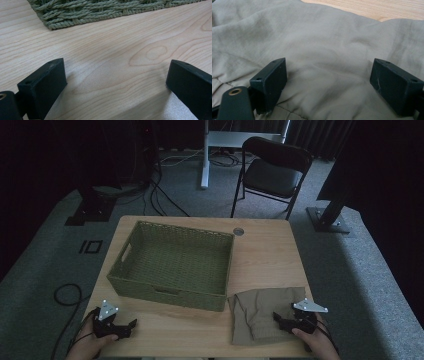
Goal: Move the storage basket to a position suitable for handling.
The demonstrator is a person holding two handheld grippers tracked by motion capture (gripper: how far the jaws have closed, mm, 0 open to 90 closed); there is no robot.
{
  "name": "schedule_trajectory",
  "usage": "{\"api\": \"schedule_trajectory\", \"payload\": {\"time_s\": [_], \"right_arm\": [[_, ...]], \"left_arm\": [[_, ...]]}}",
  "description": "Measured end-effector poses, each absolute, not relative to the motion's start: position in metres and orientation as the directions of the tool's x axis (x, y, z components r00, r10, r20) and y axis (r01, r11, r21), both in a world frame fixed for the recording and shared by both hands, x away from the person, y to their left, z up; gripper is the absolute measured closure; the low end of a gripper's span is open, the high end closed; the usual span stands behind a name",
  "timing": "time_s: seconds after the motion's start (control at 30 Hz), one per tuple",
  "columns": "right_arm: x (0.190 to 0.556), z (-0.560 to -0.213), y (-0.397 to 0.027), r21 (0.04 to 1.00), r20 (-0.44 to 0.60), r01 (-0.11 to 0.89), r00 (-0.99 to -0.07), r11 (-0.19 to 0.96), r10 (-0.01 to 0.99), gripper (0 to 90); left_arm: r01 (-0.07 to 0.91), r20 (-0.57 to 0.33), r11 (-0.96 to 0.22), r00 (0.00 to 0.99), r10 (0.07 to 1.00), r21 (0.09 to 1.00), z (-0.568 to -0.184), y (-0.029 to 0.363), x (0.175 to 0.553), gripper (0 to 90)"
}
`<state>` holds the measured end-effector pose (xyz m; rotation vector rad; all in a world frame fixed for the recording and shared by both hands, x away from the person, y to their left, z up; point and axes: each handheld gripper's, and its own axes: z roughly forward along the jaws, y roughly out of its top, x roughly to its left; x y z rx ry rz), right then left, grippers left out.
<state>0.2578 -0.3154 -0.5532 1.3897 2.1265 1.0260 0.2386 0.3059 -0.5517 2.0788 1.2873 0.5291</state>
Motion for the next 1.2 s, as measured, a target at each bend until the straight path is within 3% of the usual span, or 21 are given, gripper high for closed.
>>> {"api": "schedule_trajectory", "payload": {"time_s": [0.63,1.2], "right_arm": [[0.258,-0.536,-0.313,0.783,0.008,0.568,-0.419,0.255,0.908,13.4],[0.264,-0.509,-0.266,0.836,0.115,0.507,-0.535,0.209,0.837,13.0]], "left_arm": [[0.647,0.016,-0.318,0.427,0.904,0.693,-0.551,0.328,0.235,5.4],[0.620,0.019,-0.299,0.416,0.909,0.726,-0.538,0.338,0.240,5.5]]}}
